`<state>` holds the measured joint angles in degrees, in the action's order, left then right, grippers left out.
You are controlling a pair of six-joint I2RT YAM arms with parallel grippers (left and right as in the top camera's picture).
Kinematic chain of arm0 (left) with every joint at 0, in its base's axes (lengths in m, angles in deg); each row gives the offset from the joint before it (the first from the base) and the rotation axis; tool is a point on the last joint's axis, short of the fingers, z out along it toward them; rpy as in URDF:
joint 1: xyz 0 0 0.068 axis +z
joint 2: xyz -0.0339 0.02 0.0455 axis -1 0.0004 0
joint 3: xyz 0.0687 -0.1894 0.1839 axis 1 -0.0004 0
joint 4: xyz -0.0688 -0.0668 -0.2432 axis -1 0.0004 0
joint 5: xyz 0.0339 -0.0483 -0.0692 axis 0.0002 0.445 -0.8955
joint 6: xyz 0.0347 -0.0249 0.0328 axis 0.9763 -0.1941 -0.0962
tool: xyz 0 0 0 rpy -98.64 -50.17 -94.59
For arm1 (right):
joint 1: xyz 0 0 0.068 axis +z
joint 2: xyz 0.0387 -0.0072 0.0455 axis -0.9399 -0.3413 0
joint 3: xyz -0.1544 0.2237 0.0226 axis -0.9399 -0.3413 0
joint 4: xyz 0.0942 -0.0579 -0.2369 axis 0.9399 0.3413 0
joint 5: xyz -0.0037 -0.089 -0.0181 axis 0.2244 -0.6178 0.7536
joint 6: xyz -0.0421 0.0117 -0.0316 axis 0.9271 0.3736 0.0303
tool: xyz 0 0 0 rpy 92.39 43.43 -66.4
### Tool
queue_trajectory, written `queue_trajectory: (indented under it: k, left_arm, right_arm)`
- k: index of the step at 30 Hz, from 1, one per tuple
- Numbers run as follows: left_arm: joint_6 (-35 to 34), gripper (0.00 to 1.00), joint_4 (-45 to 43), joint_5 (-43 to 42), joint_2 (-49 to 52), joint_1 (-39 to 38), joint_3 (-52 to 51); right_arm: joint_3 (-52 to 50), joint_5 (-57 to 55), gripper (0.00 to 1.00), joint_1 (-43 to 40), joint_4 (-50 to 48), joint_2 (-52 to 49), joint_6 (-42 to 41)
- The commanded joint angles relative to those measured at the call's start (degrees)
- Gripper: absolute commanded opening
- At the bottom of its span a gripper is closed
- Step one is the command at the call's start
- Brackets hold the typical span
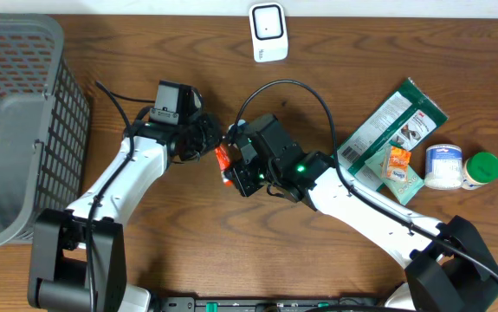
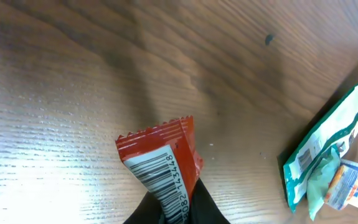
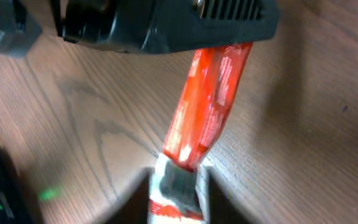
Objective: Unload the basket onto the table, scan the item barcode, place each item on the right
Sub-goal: 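Grasp the toothpaste box with the right gripper and release the left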
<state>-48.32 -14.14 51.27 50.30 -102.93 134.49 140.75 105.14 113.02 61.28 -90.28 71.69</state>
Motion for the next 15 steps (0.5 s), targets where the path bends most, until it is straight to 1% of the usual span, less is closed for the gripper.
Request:
queue_trajectory:
  k: [1,2,4,6,8,10,11,12,13,14,15]
  left_arm:
    - [-0.96,0.07,0.17,0.33,0.63,0.04,-0.33]
    - [-2.12,0.07,0.57,0.33,0.63,0.04,-0.33]
    - [-4.98,0.07,2.19,0.74,0.63,0.04,-0.33]
    - [-5.55,0.07,4.76,2.99,0.63,0.02,-0.22]
    - [-5.53,0.07,5.86,3.52,0.63,0.04,-0.15]
    - [-5.70,0.07,5.90,1.70,0.63,0.04,-0.04]
    - [-5.66,0.07,5.75,0.66,0.63,0.02,0.11]
    - [-5.66,0.07,5.68,-0.63,0.63,0.04,0.42]
    - [-5.42,0.07,5.55,-1.29,0.63,0.04,0.63]
    - [-3.63,0.07,4.85,-2.62,0.61,0.09,0.90]
    - [-2.19,0.07,4.39,-3.69,0.59,0.22,1.11]
  right_arm:
    - [0.70,-0.35,0.69,-0.83,-0.74,1.22,0.11]
    - [0.70,-0.09,0.70,-1.53,-1.03,1.22,0.09]
    - [1.01,2.27,0.67,-2.71,-0.87,1.22,0.11]
    - [1.70,1.84,0.64,-2.89,0.61,1.22,0.17]
    - [2.40,1.77,0.64,-2.86,1.44,1.22,0.81]
    - [2.51,1.79,0.61,-2.82,1.18,1.22,0.74]
    - [2.49,1.79,0.58,-2.82,1.27,1.22,0.72]
    - [2.49,1.81,0.53,-2.82,1.51,1.22,-0.15]
    - [2.49,1.99,0.51,-2.82,1.66,1.22,-0.90]
    - [2.49,3.61,0.49,-2.89,1.64,1.22,-2.19]
    - [2.49,6.34,0.49,-3.28,1.36,1.22,-2.32]
